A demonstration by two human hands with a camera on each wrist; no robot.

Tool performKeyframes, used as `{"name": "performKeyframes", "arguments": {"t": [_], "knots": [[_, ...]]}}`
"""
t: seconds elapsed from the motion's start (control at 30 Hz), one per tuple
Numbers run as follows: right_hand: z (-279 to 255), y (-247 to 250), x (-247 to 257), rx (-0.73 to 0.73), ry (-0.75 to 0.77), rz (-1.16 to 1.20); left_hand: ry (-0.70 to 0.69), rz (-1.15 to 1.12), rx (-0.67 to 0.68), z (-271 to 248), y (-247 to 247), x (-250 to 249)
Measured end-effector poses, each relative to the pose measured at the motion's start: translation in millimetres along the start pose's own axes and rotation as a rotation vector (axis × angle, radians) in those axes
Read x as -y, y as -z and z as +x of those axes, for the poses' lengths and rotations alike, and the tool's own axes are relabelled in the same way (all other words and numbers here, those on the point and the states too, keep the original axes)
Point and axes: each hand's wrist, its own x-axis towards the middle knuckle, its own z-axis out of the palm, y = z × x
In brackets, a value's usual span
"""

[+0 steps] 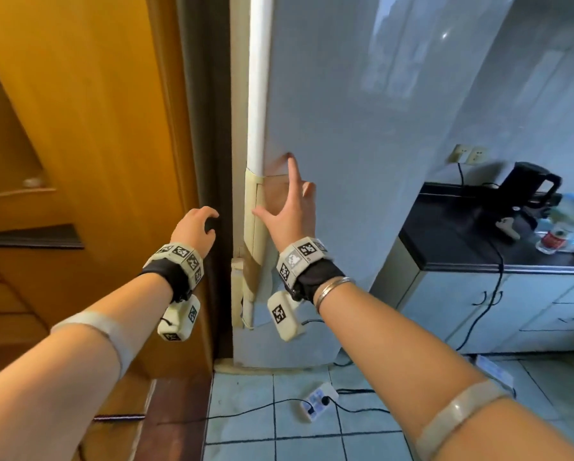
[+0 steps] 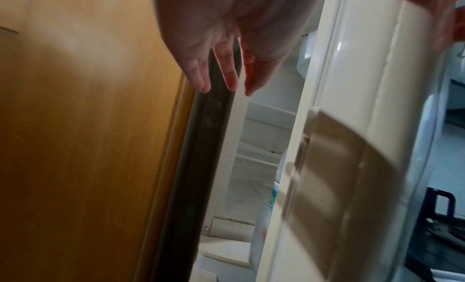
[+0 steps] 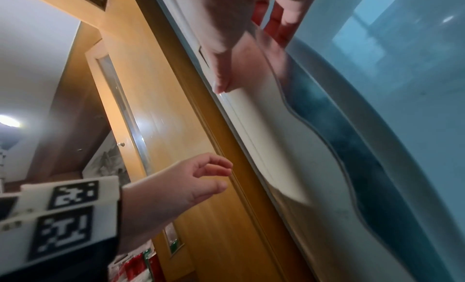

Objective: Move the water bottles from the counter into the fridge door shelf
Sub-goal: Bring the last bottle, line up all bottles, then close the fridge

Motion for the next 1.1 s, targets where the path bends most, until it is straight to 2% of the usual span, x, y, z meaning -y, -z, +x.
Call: {"name": "performKeyframes", "arguments": {"t": [0.17,0.5,0.67,0.8,1.1], "knots": [[40,-30,-3,0.082,0.078,-0.027,0.047,0.010,-0.037,26,5,1],[115,-75,-26,0.142,0.197,-0.117,0.072,0.018,-0.084,72,3,-5],[135,-74,-49,0.049,0.320,-0.414,0.084,0.015,-0.086,88,1,-7],[150,-67,-67,0.213,0.316,-0.675,0.072,0.017,-0.073,98,-2,-6],[155,-84,-84,0.292,0.338,-0.867,0.046,0.011,-0.027,109,-14,-2]]}}
